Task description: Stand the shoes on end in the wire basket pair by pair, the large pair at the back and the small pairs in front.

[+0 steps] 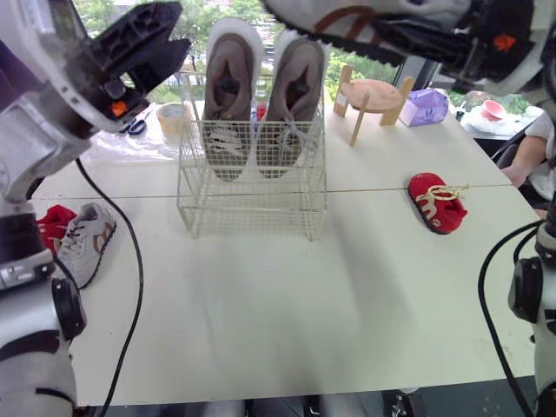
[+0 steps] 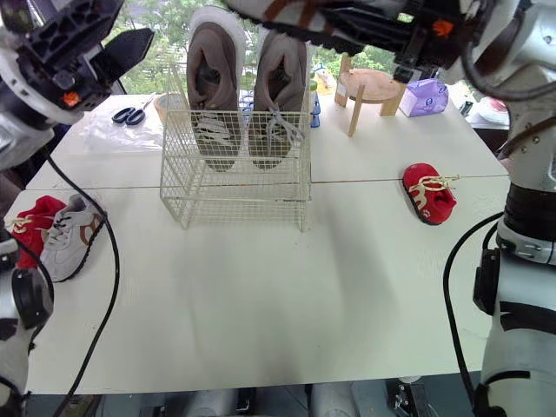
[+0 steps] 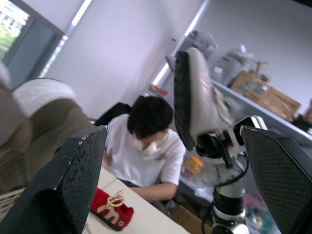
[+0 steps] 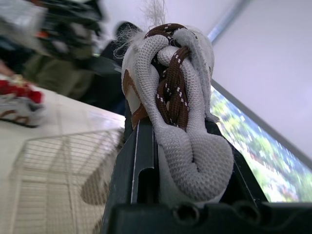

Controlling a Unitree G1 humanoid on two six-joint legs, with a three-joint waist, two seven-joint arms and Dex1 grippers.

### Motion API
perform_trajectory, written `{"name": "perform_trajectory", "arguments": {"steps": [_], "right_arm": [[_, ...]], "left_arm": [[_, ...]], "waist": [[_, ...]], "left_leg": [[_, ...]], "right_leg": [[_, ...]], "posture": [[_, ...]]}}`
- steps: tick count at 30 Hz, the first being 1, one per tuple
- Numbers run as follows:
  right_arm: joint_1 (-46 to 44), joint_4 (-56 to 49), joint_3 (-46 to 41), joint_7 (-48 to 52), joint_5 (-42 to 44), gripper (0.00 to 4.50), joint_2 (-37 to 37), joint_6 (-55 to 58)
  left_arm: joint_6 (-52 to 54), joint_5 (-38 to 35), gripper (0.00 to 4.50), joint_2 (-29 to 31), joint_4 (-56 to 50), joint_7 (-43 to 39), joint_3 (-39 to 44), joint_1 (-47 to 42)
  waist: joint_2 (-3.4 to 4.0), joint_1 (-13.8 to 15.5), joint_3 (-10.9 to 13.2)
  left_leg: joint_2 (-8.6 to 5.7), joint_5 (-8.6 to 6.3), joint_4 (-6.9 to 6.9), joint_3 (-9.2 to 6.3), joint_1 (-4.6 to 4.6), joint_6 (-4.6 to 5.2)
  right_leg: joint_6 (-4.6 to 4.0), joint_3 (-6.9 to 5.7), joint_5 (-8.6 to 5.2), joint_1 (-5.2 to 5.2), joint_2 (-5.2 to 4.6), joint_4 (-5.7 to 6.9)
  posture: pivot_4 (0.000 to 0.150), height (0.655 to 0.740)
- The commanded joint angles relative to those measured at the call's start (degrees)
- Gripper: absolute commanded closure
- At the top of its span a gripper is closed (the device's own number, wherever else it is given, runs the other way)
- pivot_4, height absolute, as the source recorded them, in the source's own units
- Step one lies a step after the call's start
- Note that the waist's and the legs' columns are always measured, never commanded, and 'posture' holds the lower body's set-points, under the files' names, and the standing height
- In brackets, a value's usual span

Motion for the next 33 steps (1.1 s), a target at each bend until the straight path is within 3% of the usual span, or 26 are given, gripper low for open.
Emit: {"name": "perform_trajectory", "arguments": {"steps": [1,7,17,33], "right_arm": [[-1.04,-3.66,0.92,1.55,-0.05,3.76,1.38,-2.0],[-0.68,-4.56,2.5,2.63,-1.28,3.76,3.26,-3.33],[-0.24,-0.94,1.04,1.92,-2.86,3.76,4.86,-3.93],[0.33,1.21,1.14,0.93,-2.95,3.76,5.95,-4.65]], "left_arm": [[3.28,5.53,0.0,0.49,4.2,-6.08,-1.9,-5.05],[6.56,10.04,0.0,-1.47,6.49,-10.52,-2.12,-9.34],[8.7,15.96,0.0,-1.37,6.02,-14.07,1.13,-8.31],[8.24,18.99,0.0,-1.03,4.3,-16.26,5.56,-7.55]], "waist": [[0.0,0.0,0.0],[-0.01,-0.14,0.01],[-0.01,-1.03,0.01],[-0.01,-1.06,0.01]], "left_leg": [[0.0,0.0,0.0,0.0,0.0,0.0],[0.01,0.01,0.01,0.02,-0.03,-0.01],[0.04,0.01,0.0,-0.08,-0.03,-0.01],[0.08,0.01,-0.01,-0.08,-0.03,-0.01]], "right_leg": [[0.0,0.01,0.0,0.0,-0.01,0.03],[0.0,0.0,0.0,-0.02,-0.03,0.03],[0.0,0.01,0.0,-0.05,-0.04,0.07],[0.0,0.03,0.0,-0.11,-0.07,0.12]], "posture": [[0.15,0.74],[0.15,0.74],[0.15,0.74],[0.15,0.74]]}}
